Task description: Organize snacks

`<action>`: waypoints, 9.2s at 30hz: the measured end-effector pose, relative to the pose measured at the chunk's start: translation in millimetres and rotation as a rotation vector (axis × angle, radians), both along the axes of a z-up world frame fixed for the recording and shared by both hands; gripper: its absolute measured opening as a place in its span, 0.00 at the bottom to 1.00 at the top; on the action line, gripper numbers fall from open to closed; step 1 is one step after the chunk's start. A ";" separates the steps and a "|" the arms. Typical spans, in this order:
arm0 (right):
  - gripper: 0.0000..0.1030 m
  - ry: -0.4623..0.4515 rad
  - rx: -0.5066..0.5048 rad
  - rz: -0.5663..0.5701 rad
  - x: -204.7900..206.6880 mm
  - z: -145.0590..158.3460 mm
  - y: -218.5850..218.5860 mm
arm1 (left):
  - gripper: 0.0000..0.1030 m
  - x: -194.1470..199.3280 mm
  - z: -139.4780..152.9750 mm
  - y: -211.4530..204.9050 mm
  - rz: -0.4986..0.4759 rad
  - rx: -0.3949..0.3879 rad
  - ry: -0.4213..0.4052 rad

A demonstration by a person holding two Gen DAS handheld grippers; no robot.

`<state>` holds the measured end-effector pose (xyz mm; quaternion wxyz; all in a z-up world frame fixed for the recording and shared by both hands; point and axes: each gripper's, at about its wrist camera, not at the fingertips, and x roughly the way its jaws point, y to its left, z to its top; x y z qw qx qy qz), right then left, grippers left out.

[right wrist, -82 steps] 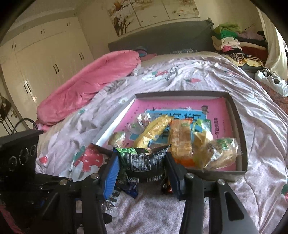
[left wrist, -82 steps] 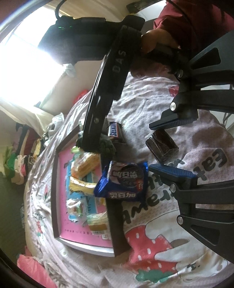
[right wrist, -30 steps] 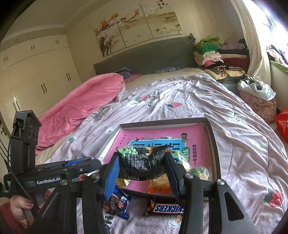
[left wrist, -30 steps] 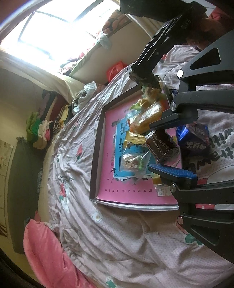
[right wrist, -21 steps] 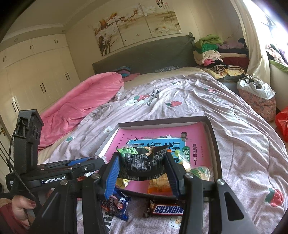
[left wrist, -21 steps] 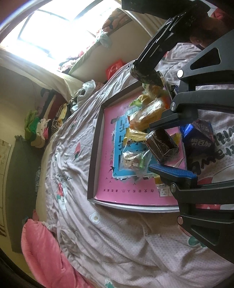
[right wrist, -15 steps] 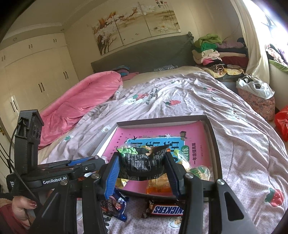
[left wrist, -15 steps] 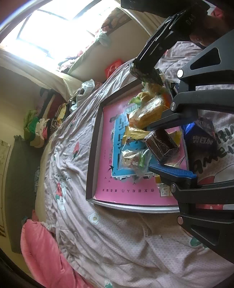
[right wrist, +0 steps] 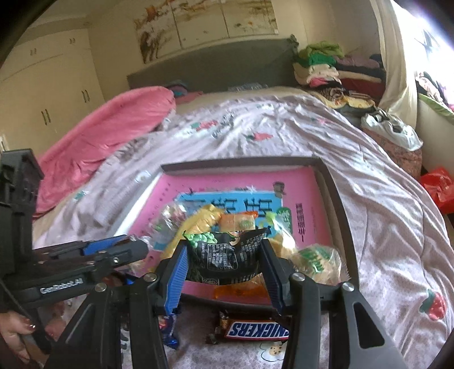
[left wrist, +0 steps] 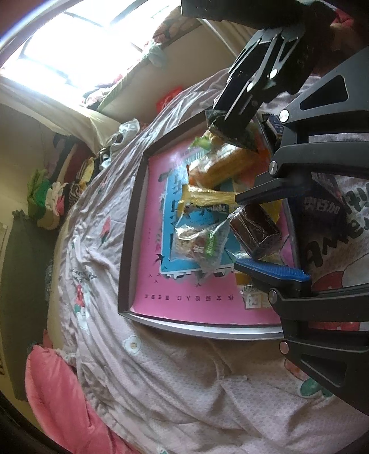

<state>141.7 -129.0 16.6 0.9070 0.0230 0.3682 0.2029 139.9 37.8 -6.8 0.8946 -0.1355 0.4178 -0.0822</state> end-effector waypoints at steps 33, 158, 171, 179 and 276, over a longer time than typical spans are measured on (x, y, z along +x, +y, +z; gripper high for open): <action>0.67 -0.077 0.045 -0.062 -21.0 32.7 -37.8 | 0.72 -20.9 25.8 10.3 0.044 -0.021 -0.061; 0.54 0.046 0.071 0.029 -50.0 -1.8 -40.3 | 0.50 -56.8 5.6 -32.7 -0.113 -0.007 -0.007; 0.54 -0.001 0.033 0.025 -32.7 8.6 -27.5 | 0.50 -43.0 17.1 7.7 -0.002 -0.018 -0.046; 0.54 -0.010 -0.016 0.024 -23.2 3.0 -15.3 | 0.50 -24.8 15.0 22.9 0.051 0.015 -0.060; 0.92 -0.017 0.006 -0.035 -101.8 27.0 -56.0 | 0.75 -110.4 36.9 -34.3 0.093 0.066 -0.024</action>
